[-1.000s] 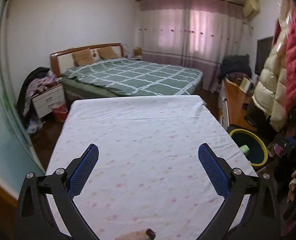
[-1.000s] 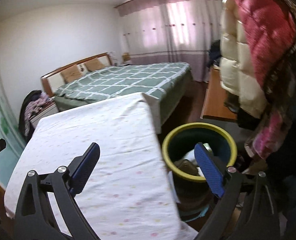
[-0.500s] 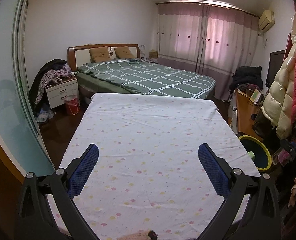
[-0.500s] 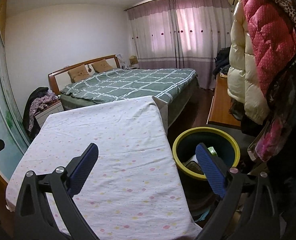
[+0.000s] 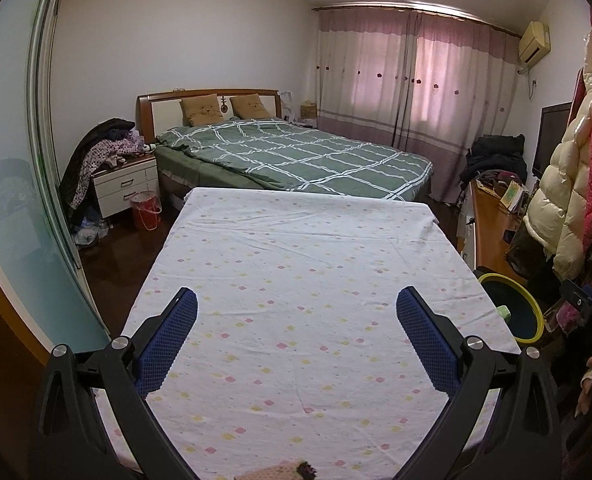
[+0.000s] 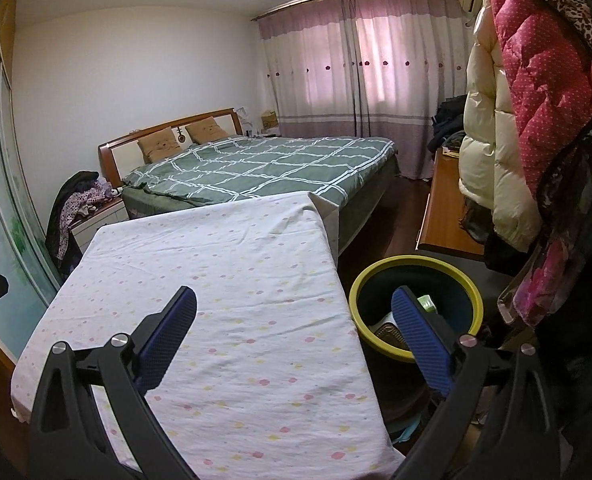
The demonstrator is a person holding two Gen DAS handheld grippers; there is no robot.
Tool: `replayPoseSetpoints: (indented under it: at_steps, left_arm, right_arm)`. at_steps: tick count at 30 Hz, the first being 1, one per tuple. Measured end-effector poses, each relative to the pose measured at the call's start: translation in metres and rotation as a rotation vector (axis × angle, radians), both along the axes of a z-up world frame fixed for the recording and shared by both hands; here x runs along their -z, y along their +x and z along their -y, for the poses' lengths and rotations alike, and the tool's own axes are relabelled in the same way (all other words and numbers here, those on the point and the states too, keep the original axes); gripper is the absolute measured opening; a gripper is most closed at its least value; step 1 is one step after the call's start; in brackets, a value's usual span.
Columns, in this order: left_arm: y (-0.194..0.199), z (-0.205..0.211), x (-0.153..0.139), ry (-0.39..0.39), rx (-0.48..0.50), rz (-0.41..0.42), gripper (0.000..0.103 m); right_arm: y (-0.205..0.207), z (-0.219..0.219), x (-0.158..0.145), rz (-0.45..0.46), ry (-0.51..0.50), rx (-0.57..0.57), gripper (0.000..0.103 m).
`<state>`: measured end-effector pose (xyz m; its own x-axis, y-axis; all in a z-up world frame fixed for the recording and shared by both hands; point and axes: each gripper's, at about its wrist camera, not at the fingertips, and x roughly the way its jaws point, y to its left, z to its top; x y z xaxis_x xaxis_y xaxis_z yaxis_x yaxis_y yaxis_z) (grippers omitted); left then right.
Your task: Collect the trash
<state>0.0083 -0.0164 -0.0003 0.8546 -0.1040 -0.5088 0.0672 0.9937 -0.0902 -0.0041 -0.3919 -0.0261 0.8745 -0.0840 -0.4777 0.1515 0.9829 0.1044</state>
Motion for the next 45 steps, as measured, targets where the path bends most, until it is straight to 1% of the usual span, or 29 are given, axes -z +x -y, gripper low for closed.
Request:
replayPoseSetpoints:
  at_steps: [13,38,45]
  left_arm:
    - [0.004,0.007,0.003,0.006,0.006,-0.009,0.098]
    - [0.009,0.007,0.009,0.006,0.007,-0.02,0.098]
    - [0.009,0.007,0.01,-0.012,0.01,-0.015,0.098]
  right_arm:
    - [0.002,0.0,0.002,-0.004,0.001,0.008,0.094]
    - [0.007,0.0,0.009,-0.016,0.005,0.004,0.094]
    - [0.008,0.0,0.01,-0.018,0.007,0.004,0.094]
